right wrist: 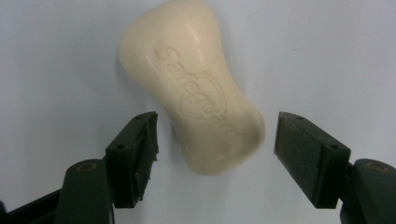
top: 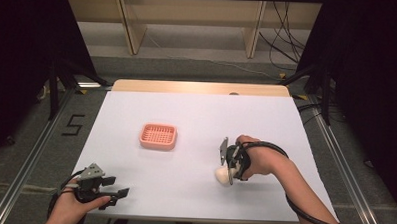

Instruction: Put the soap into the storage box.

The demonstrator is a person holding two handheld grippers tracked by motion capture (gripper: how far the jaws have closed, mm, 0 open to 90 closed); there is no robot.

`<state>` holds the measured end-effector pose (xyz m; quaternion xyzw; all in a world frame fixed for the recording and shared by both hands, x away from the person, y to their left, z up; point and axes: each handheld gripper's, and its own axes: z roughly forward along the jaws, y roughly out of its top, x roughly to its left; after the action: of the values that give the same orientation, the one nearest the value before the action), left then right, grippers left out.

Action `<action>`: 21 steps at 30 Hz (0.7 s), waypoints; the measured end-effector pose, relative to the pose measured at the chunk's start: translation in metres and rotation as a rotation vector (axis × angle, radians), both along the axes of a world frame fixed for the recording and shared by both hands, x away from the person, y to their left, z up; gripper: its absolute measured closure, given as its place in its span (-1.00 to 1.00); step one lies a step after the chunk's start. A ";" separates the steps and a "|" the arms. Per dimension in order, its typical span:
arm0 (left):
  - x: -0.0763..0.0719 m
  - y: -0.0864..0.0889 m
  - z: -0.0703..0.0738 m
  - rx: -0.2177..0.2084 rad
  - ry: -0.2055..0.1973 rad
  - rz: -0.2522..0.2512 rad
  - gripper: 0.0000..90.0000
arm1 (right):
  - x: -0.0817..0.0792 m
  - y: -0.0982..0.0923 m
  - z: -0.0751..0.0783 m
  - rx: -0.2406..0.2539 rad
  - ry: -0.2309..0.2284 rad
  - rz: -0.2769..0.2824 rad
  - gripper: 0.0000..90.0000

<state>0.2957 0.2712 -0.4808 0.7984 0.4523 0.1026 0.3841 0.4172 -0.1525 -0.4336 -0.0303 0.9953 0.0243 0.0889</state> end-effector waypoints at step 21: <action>0.000 0.000 0.000 0.004 -0.001 -0.001 -0.37 | 0.006 0.012 -0.012 -0.048 0.060 0.016 -0.33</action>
<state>0.2959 0.2713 -0.4808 0.7994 0.4515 0.1036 0.3826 0.4233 -0.1407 -0.4459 -0.0396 0.9975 0.0023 0.0582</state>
